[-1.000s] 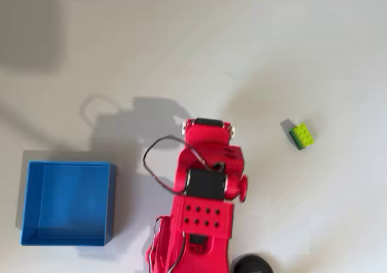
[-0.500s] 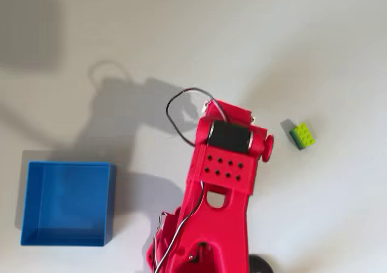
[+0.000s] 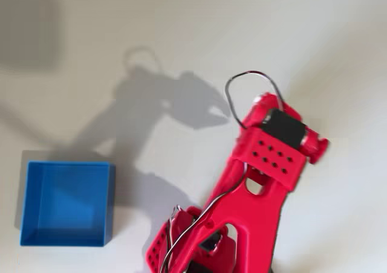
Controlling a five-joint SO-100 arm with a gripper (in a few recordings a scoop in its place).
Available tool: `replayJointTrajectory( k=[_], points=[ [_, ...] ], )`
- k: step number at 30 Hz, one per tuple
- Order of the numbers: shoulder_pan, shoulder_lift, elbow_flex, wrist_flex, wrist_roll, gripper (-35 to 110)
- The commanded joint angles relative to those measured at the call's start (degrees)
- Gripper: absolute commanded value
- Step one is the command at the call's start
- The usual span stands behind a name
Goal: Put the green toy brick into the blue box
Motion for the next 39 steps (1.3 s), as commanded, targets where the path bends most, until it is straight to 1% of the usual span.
replayJointTrajectory(
  k=[1, 8, 11, 16, 20, 21, 24, 26, 31, 39],
  points=[
    [6.15, -0.26, -5.45, 0.35, 0.70, 0],
    [14.50, -5.19, -8.79, -0.09, -0.18, 0],
    [16.96, -7.47, -9.05, -1.76, -0.70, 0],
    [18.28, -9.93, -9.14, -5.19, -1.41, 0],
    [17.67, -10.11, -9.23, -5.36, -2.11, 0],
    [17.40, -10.11, -9.23, -5.36, -2.37, 2],
    [16.35, -10.11, -8.96, -5.36, -3.34, 21],
    [15.73, -10.11, -9.40, -5.36, -2.99, 27],
    [14.94, -10.20, -10.37, -5.27, -2.55, 34],
    [13.45, -10.37, -9.49, -5.27, -2.20, 38]
  ],
)
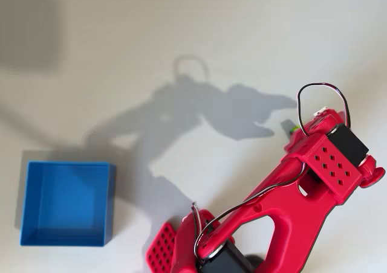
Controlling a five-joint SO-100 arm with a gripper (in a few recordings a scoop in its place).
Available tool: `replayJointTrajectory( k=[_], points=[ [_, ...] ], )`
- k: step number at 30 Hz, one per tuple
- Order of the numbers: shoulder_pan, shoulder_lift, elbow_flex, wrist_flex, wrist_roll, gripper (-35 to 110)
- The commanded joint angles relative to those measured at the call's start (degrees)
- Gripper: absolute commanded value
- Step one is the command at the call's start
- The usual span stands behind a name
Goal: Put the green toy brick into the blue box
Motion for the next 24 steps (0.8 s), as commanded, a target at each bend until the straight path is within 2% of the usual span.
replayJointTrajectory(
  k=[1, 11, 24],
  points=[
    [-0.35, 1.05, -2.81, 0.00, 0.62, 37],
    [-0.88, 0.18, -1.05, -4.13, 0.79, 35],
    [1.23, -14.41, -9.67, -4.04, 1.32, 32]
  ],
)
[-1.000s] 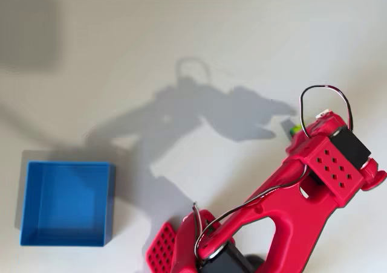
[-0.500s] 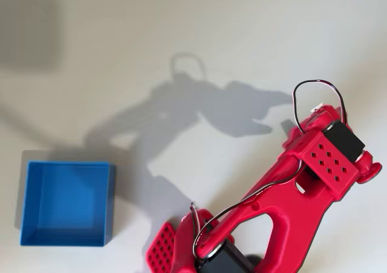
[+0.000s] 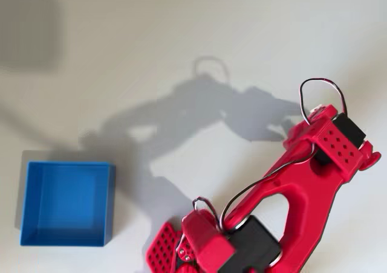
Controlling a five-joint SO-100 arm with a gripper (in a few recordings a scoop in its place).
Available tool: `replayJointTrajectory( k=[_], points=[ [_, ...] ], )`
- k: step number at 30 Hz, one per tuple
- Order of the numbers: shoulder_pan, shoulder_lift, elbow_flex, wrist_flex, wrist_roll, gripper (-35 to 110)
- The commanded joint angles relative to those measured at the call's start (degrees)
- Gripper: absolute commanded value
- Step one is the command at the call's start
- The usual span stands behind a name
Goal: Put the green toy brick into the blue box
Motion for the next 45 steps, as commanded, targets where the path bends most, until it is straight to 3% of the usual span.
replayJointTrajectory(
  k=[1, 14, 32, 45],
  points=[
    [1.23, -0.35, -5.71, -0.09, 0.88, 32],
    [1.05, -3.96, -8.88, -0.09, 2.02, 4],
    [0.09, -3.60, -10.90, 0.00, 0.00, 0],
    [-11.51, -2.20, -14.94, 9.67, -0.35, 0]
  ],
)
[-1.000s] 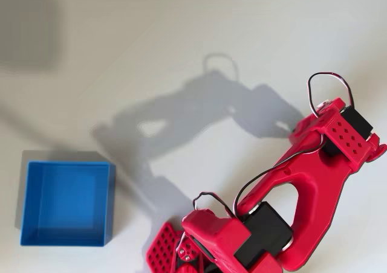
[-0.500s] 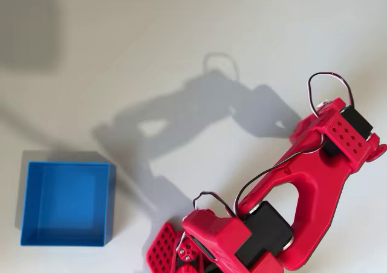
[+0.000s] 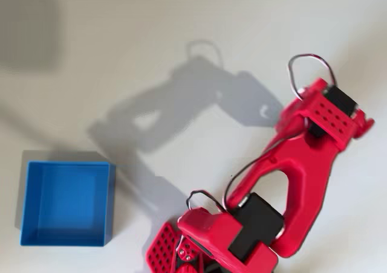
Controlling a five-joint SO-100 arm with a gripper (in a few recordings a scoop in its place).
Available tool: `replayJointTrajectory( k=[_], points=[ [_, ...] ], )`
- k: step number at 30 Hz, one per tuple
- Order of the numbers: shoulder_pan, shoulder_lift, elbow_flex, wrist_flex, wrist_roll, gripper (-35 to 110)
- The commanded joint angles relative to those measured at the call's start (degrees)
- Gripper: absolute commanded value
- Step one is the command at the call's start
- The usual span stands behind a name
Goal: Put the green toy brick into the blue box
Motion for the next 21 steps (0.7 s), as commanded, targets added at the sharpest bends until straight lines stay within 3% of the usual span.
replayJointTrajectory(
  k=[1, 21],
  points=[
    [-3.52, 4.04, -5.89, 2.11, 0.97, 0],
    [-32.78, 22.24, -5.98, 4.22, -6.50, 0]
  ],
)
